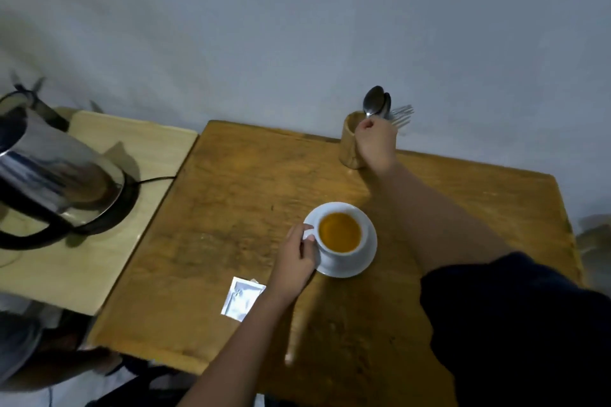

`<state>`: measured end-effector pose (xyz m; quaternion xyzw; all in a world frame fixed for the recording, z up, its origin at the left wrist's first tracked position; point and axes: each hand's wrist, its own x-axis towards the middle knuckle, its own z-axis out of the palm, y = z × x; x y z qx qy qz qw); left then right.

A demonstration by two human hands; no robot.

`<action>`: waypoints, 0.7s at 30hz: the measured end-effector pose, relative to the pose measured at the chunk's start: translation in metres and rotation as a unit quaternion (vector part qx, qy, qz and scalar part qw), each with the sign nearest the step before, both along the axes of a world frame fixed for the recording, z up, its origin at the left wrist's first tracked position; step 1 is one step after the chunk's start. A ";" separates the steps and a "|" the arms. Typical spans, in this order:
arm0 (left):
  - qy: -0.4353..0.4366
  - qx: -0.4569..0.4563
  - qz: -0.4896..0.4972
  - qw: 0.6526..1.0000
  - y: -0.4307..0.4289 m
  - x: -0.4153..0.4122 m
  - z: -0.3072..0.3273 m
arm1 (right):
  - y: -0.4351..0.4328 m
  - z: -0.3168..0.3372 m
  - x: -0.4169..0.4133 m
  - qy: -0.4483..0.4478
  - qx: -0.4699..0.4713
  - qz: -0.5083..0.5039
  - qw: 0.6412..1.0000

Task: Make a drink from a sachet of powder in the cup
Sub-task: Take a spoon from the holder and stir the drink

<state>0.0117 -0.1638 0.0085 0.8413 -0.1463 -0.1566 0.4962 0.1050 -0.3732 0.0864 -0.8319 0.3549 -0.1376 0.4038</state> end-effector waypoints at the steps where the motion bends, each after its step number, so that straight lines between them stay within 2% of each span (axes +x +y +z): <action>1: -0.008 0.001 -0.001 1.000 0.000 0.000 -0.001 | -0.001 -0.003 0.007 0.008 -0.003 -0.011 1.000; 7: -0.019 -0.010 0.004 1.000 -0.001 0.001 -0.008 | -0.011 -0.003 0.033 0.159 -0.099 -0.039 0.981; 12: -0.015 -0.010 -0.001 1.000 -0.001 0.001 -0.011 | -0.016 -0.004 0.043 0.219 -0.165 -0.027 0.961; 16: -0.011 0.000 -0.010 1.000 0.001 0.002 -0.013 | -0.020 -0.008 0.044 0.215 -0.159 -0.058 0.962; 21: -0.009 0.009 -0.011 1.000 0.000 0.003 -0.014 | -0.019 -0.015 0.032 0.131 -0.094 -0.076 0.984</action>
